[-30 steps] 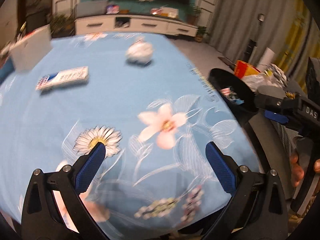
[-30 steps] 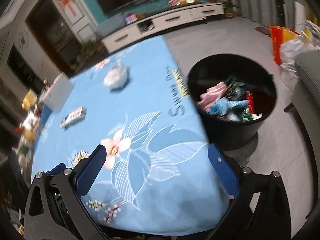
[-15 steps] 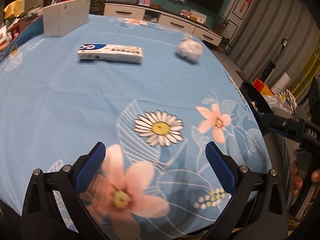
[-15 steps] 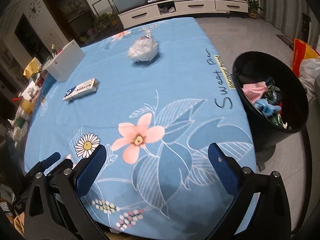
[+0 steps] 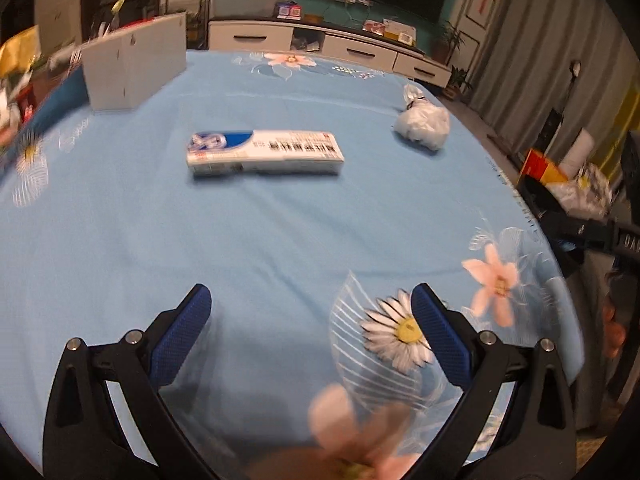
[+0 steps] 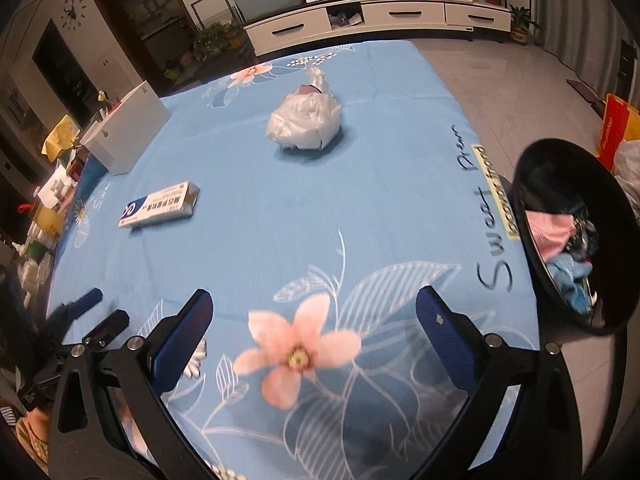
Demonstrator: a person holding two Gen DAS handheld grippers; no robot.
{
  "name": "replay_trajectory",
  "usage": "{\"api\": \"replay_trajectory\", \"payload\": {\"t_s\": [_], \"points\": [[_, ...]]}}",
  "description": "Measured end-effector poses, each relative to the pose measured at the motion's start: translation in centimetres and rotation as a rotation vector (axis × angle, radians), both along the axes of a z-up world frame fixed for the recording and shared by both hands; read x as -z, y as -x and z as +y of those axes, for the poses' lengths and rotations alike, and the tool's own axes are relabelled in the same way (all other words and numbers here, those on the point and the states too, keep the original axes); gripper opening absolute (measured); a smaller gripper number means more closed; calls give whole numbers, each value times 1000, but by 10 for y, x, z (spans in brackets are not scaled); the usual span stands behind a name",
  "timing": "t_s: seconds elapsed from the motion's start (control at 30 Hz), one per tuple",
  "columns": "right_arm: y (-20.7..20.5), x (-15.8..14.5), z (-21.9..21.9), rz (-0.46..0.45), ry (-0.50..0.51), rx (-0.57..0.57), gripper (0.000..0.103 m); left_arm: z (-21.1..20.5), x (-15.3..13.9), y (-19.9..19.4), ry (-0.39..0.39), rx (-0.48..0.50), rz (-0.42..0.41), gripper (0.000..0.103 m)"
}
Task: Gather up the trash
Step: 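Grasp the white-blue ointment box with the left tool while the right grasps the white plastic bag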
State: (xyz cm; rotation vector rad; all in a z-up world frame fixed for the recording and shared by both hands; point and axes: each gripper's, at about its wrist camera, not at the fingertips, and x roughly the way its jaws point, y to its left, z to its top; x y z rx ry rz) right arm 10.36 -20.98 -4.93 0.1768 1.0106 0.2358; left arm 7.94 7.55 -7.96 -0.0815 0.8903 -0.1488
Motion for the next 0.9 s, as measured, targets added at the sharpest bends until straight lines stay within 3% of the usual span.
{"api": "replay_trajectory", "payload": {"t_s": [0.27,0.5,0.8,0.9], "points": [[-43,5,7,-4,-19,2,99,6,-9,-54,-162,100,-14,100],[-91,4,6,-22,-78,22,99,1,-7,-103,-166,227,-6,100],[-146,10,16,-30,-118,57,99,-18,16,-151,-276,415,84,99],[-161,16,21,-29,-111,68,99,-14,23,-164,-254,425,137,85]]}}
